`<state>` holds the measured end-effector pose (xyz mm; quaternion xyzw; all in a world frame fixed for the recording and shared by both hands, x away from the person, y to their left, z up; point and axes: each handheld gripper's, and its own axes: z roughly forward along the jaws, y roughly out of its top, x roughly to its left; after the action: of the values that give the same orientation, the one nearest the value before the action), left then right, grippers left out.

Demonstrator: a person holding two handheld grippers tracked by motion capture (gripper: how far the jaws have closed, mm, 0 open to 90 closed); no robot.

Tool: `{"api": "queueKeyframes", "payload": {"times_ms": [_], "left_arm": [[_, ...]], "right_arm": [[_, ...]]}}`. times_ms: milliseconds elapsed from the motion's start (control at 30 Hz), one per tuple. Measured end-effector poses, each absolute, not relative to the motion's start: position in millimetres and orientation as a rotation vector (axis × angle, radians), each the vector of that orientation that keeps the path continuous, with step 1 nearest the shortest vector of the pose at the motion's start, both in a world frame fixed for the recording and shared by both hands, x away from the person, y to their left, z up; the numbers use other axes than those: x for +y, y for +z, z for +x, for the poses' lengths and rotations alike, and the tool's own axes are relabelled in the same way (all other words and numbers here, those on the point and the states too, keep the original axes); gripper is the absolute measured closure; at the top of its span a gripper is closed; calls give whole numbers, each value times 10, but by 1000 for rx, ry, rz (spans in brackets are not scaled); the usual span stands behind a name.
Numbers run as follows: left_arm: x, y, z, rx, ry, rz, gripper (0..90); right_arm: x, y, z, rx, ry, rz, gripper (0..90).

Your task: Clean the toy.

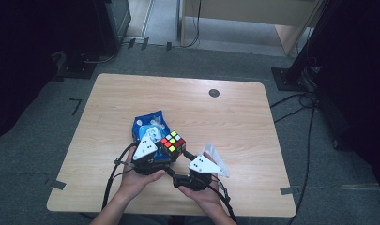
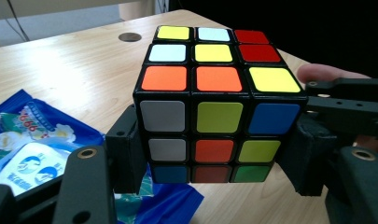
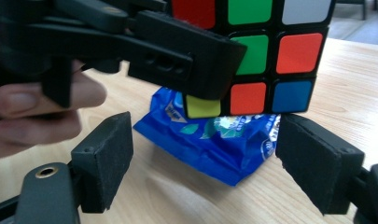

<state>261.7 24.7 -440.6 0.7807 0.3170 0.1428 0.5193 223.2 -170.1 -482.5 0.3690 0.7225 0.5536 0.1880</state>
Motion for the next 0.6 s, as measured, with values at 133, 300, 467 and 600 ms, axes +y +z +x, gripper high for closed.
{"api": "queueKeyframes", "payload": {"times_ms": [133, 300, 467, 600], "left_arm": [[224, -4397, 2602, 749, 323, 1875, 344], [173, -4400, 2574, 729, 297, 1885, 344], [176, -4403, 2579, 727, 268, 1874, 344], [183, -4404, 2593, 733, 244, 1866, 341]], "right_arm": [[-1722, -4830, 2256, 1976, 1536, 1079, 195], [-1759, -4815, 2271, 1920, 1513, 1053, 280], [-1741, -4818, 2229, 1898, 1506, 1001, 344], [-1733, -4816, 2203, 1878, 1492, 991, 347]]}}
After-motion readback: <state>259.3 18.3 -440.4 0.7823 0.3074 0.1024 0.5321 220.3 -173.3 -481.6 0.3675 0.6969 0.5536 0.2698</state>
